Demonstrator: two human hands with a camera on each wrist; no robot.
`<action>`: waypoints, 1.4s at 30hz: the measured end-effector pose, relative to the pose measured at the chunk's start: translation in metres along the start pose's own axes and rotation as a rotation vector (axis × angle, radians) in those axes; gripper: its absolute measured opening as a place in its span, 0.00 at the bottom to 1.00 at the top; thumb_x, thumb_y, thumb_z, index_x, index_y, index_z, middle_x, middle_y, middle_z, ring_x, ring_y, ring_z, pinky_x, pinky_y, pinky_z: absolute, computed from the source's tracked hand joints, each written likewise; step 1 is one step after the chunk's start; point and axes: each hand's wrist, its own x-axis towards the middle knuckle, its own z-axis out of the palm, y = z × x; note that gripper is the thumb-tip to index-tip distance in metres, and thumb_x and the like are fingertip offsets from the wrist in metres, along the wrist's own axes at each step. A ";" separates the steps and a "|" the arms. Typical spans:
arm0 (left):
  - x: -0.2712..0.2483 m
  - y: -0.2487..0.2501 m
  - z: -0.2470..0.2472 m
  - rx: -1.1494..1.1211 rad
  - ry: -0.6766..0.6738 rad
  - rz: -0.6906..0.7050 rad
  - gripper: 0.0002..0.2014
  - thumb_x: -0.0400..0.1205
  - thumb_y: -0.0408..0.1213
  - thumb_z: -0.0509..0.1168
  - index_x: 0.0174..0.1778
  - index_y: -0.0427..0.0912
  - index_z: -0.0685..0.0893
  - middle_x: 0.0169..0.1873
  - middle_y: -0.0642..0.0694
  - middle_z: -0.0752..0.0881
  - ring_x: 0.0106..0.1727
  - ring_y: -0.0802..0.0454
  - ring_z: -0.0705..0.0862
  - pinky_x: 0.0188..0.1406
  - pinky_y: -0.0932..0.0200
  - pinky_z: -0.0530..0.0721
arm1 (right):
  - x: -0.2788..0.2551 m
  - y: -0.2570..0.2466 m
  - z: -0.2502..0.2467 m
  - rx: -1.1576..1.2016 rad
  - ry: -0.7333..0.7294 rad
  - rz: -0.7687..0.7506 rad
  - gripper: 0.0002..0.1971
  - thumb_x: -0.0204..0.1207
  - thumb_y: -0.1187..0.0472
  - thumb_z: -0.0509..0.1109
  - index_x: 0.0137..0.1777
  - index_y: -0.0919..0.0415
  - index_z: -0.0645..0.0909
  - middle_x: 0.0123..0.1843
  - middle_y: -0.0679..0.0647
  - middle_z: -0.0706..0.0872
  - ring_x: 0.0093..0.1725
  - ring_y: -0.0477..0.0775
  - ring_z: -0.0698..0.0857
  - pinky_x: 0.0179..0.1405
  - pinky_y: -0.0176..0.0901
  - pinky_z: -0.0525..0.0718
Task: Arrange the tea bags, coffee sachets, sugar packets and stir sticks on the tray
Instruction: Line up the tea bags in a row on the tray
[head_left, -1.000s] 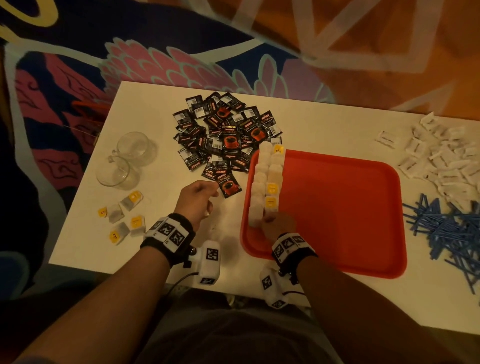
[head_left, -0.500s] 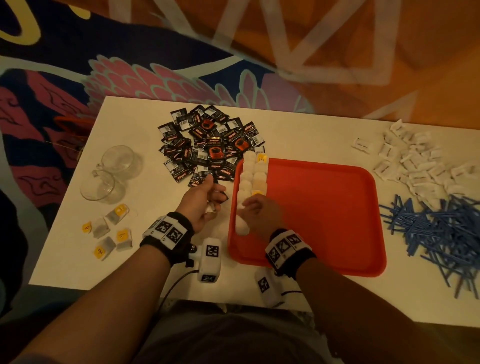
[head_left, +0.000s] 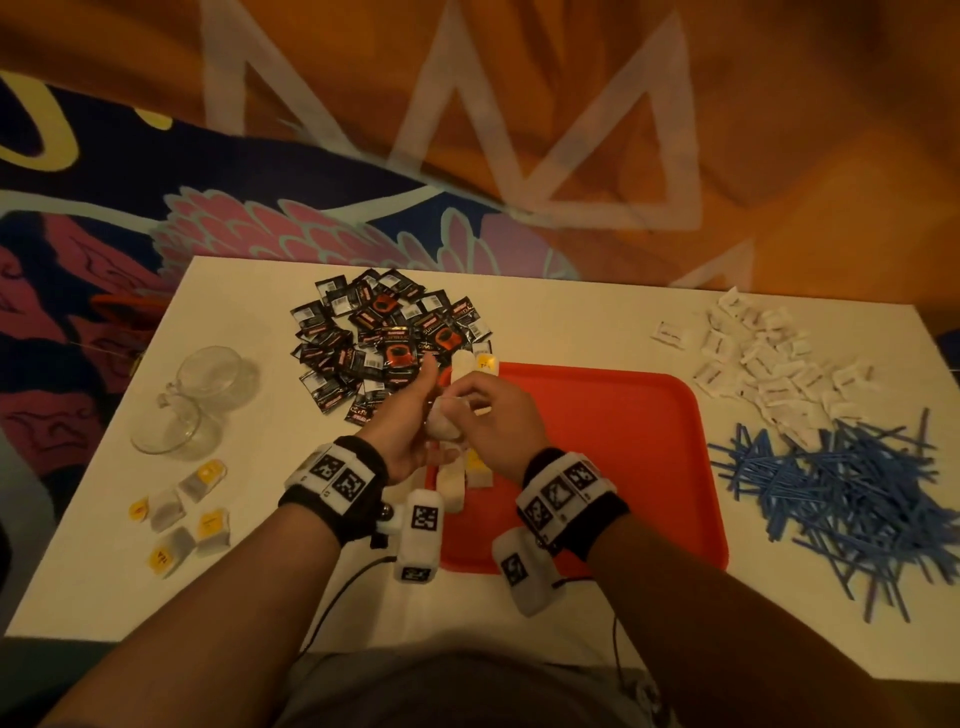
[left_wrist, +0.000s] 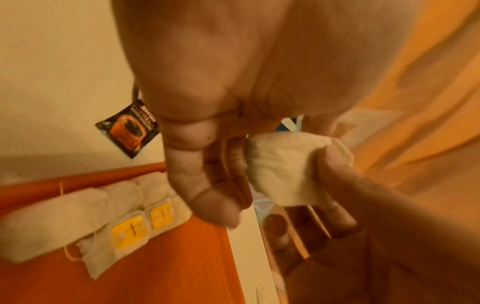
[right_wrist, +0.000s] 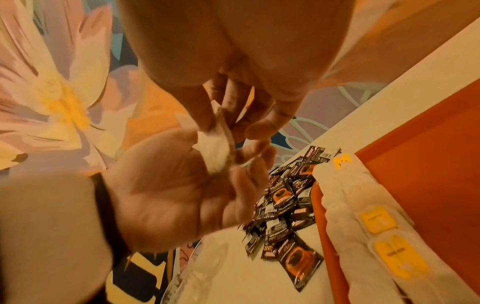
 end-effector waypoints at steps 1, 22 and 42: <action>-0.005 0.003 0.005 0.056 -0.015 0.026 0.34 0.80 0.71 0.55 0.62 0.45 0.88 0.47 0.45 0.90 0.41 0.50 0.86 0.35 0.52 0.86 | 0.002 -0.001 -0.006 -0.013 0.011 0.006 0.06 0.79 0.60 0.72 0.43 0.49 0.83 0.38 0.37 0.85 0.40 0.34 0.82 0.37 0.28 0.76; -0.001 0.007 0.019 0.321 0.302 0.586 0.02 0.81 0.34 0.73 0.43 0.43 0.90 0.42 0.37 0.90 0.42 0.44 0.88 0.48 0.41 0.89 | 0.003 0.023 -0.031 0.043 0.038 0.179 0.05 0.73 0.60 0.79 0.47 0.58 0.89 0.43 0.49 0.88 0.41 0.43 0.85 0.41 0.32 0.81; 0.043 -0.109 -0.046 1.675 0.172 0.697 0.10 0.76 0.41 0.64 0.42 0.44 0.91 0.43 0.45 0.90 0.53 0.37 0.85 0.52 0.41 0.81 | -0.018 0.124 0.027 -0.366 -0.174 0.727 0.14 0.74 0.51 0.77 0.55 0.56 0.86 0.57 0.52 0.86 0.49 0.48 0.78 0.47 0.40 0.76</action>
